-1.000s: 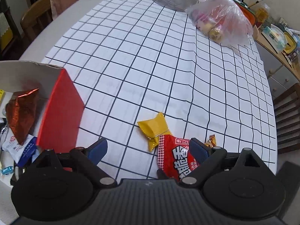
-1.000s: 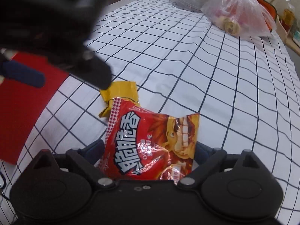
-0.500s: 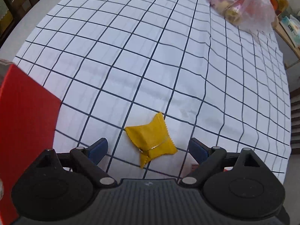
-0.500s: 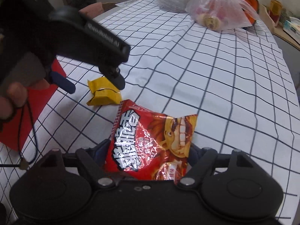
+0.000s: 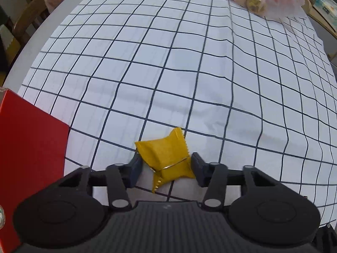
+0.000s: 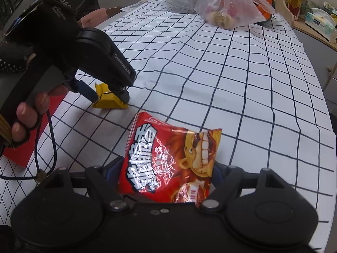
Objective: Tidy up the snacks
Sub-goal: 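Grasp the red chip bag with the right tool while the left tool grasps the yellow candy, then carry the yellow candy and red chip bag over the white box with both tools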
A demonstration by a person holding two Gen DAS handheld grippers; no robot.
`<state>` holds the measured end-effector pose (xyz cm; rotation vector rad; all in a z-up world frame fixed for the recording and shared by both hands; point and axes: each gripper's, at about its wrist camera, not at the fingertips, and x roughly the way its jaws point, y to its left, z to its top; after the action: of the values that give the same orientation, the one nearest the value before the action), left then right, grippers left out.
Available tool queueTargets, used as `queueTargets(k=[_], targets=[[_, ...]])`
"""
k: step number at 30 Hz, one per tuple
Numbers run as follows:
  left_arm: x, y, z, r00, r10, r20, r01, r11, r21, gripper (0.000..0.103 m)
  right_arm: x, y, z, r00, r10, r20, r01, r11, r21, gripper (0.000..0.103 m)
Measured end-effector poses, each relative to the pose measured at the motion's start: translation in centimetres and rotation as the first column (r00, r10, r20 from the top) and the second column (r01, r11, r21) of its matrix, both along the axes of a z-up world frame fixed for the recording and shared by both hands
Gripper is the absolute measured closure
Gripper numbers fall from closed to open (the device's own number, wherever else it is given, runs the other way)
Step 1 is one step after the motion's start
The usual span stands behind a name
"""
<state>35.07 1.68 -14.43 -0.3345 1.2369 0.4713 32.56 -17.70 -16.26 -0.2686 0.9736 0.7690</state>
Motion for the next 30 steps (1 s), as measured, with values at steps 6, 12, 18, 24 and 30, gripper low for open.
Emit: queueTargets(k=[6,12,18,24,30], targets=[[-0.5,0.0,0.1,1.0,-0.016,0.011,0.016,1.0,-0.016,0.068,-0.8,-0.5,0.7,1.0,-0.017,0.015,0.017,1.0,0.003,0.023],[-2.4,0.4,1.0,0.999,-0.015,0.043,0.017,0.998,-0.062,0.071,-2.2,-1.0,1.9,0.999,-0.031,0.034,0.03,0.999,0.012,0.023],[-5.2,0.4,2.5,0.996,-0.022,0.083,0.031,0.994,-0.108,0.071,-4.0,-1.6,3.4,0.997,-0.051,0.054,0.05,0.999,0.016,0.023],[-8.4,0.1,5.0,0.988,-0.049,0.146,0.073,0.984,-0.162,0.071,-6.3,-1.8,5.2,0.994,-0.066,0.082,0.065,0.998,0.014,0.023],[-12.1,0.8,7.7,0.977,-0.067,0.201,0.108,0.973,-0.202,0.071,-8.8,-1.3,7.4,0.99,-0.083,0.112,0.081,0.996,0.02,0.023]])
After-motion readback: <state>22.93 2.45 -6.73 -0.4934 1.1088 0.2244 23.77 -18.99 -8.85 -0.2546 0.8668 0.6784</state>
